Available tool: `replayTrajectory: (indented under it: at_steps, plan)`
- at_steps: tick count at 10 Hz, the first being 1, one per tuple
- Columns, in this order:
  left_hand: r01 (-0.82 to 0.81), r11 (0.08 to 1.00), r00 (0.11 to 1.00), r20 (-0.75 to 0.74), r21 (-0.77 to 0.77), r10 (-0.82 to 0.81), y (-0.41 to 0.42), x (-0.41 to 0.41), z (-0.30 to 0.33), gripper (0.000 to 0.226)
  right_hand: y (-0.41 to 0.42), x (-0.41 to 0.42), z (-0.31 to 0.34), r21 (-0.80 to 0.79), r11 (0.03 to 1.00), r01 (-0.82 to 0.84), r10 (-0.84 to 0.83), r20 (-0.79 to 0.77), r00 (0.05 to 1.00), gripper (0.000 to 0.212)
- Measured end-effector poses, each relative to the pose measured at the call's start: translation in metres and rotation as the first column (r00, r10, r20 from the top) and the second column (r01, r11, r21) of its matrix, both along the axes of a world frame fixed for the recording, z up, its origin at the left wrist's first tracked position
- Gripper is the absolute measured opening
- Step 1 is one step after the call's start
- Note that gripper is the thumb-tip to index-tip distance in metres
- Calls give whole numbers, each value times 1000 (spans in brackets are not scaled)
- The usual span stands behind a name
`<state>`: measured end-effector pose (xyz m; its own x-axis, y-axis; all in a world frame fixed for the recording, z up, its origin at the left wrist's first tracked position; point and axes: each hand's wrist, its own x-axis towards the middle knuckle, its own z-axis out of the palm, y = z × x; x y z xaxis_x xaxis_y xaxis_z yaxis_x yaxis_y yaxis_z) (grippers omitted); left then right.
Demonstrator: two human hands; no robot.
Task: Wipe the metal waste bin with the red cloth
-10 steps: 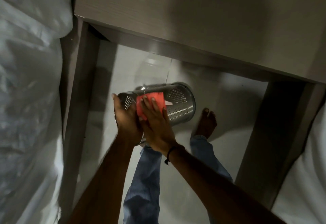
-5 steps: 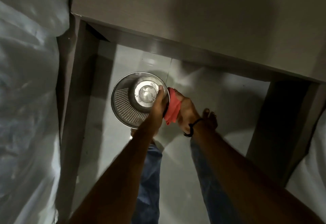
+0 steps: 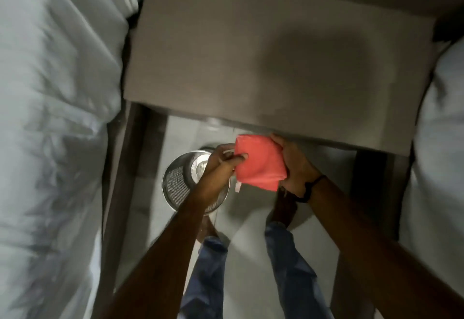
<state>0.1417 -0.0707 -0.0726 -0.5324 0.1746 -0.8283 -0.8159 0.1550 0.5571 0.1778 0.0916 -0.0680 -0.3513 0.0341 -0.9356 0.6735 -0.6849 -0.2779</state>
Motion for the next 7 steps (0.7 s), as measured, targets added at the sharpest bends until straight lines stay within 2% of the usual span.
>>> replayTrajectory:
  at_steps: [1,2,3,5,6,7]
  plan:
    - [91,993,984,-147,-80,-102,33,-47,21,28,29,-40,22,182,981,67,-44,-130,990,22]
    - [172,962,944,-244,-212,-223,65,-88,20,29,56,-70,17,436,893,110,-39,-169,985,17]
    - [257,884,880,-283,-389,-381,90,-114,0,30,71,-95,-5,608,793,34,56,-128,990,32]
    - [391,677,702,-273,-624,-658,96,-130,-9,28,83,-103,-21,736,674,-66,169,-67,983,57]
    - [411,597,637,-252,-689,-729,94,-137,22,32,92,-99,7,802,597,-9,194,-133,972,45]
    - [400,598,609,-286,-694,-740,93,-146,73,36,99,-101,58,876,479,58,250,-199,948,26]
